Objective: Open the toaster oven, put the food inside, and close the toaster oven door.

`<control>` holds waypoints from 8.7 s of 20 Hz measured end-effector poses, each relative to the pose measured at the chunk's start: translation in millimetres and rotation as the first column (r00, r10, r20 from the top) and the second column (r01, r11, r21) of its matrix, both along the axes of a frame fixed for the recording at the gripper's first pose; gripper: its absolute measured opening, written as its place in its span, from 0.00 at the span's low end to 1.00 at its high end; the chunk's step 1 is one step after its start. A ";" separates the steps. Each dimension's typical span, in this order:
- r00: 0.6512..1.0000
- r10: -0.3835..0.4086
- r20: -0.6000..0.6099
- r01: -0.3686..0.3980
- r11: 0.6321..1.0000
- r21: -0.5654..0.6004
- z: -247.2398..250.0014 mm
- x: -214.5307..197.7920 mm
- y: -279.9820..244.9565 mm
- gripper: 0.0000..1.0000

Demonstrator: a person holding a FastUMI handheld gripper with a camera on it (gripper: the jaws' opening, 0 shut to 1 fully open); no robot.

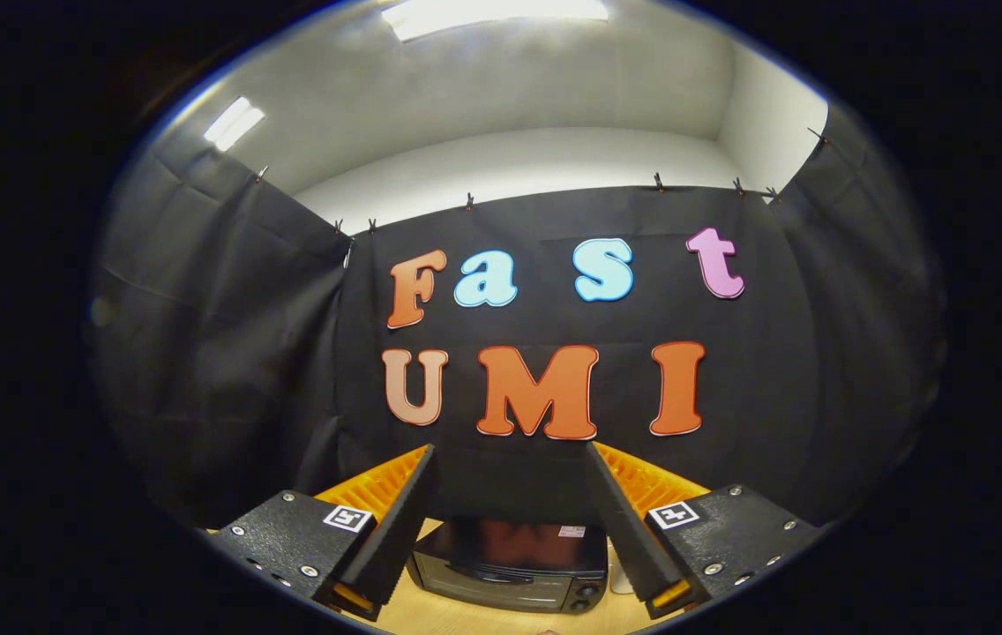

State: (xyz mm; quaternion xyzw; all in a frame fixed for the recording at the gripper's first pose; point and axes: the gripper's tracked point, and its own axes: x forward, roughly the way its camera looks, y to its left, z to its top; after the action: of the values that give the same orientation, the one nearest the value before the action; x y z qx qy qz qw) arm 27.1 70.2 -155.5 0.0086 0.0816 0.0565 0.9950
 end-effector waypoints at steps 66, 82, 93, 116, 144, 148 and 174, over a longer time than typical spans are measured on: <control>0.730 0.077 -0.679 0.028 0.989 0.143 -405.2 -136.9 66.0 0.92; 0.759 0.015 -0.651 0.119 0.980 0.161 -279.3 -167.9 -63.7 0.98; 0.707 -0.109 -0.698 0.291 0.945 0.147 -287.0 -208.1 -174.1 0.99; 0.525 0.274 -0.806 0.400 0.756 0.518 -349.2 -216.2 -157.2 0.36; 0.759 0.152 -0.633 0.368 0.702 0.610 -315.7 -67.8 -22.5 0.33; 0.784 0.124 -0.609 0.398 0.652 0.645 -328.9 -41.8 -3.5 0.33; 0.856 -0.234 -0.460 0.474 0.709 0.522 -409.2 58.4 -4.6 0.37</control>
State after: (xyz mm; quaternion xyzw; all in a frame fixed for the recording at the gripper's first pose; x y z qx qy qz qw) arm 85.4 65.6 -564.7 0.3599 0.2363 -0.1180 0.8948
